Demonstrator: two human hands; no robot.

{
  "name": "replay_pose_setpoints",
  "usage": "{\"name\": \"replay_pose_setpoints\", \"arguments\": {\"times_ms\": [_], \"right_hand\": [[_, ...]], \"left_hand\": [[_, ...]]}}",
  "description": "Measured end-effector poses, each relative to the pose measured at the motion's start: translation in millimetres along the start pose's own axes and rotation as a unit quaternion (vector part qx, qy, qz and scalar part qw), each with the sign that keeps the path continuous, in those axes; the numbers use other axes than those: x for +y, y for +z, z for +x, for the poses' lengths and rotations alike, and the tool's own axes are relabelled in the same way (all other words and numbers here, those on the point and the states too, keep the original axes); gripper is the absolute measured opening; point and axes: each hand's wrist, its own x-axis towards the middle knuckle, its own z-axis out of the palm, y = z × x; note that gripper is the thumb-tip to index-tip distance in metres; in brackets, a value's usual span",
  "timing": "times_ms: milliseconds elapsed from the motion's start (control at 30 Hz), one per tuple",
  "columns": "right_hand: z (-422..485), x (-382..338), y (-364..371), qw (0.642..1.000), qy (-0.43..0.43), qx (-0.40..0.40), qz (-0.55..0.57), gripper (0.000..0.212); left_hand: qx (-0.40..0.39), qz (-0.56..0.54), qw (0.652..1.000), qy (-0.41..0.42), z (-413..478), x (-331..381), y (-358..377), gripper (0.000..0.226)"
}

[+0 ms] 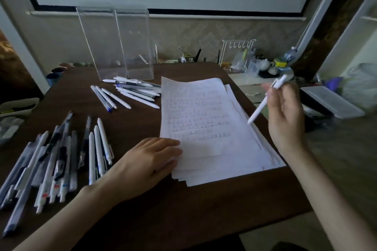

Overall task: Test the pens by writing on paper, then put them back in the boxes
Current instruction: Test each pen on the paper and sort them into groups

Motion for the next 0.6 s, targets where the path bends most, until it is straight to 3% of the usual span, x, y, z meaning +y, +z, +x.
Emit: {"name": "replay_pose_setpoints", "arguments": {"times_ms": [100, 167, 267, 367, 500, 600], "right_hand": [[-3.0, 3.6, 17.2, 0.989, -0.097, -0.075, -0.076, 0.022], [-9.0, 6.8, 34.1, 0.975, -0.140, -0.107, -0.134, 0.032], [-14.9, 15.3, 49.4, 0.972, -0.118, -0.109, -0.170, 0.052], [-19.4, 22.1, 52.4, 0.965, -0.146, -0.093, -0.198, 0.045], [-22.5, 24.4, 51.5, 0.964, -0.171, -0.130, -0.159, 0.046], [-23.5, 22.2, 49.9, 0.979, -0.152, -0.112, -0.080, 0.031]], "left_hand": [[-0.012, -0.011, 1.000, 0.013, -7.5, -5.2, 2.4, 0.042], [-0.010, -0.018, 1.000, 0.015, -11.3, -8.2, 3.5, 0.042], [0.001, -0.041, 0.999, 0.012, -12.0, -10.2, 5.8, 0.042], [0.010, -0.052, 0.999, 0.011, -10.9, -12.7, 9.3, 0.040], [0.016, -0.045, 0.999, 0.009, -7.9, -10.8, 7.2, 0.041], [0.013, -0.024, 0.999, 0.024, 3.1, 0.1, 2.5, 0.042]]}}
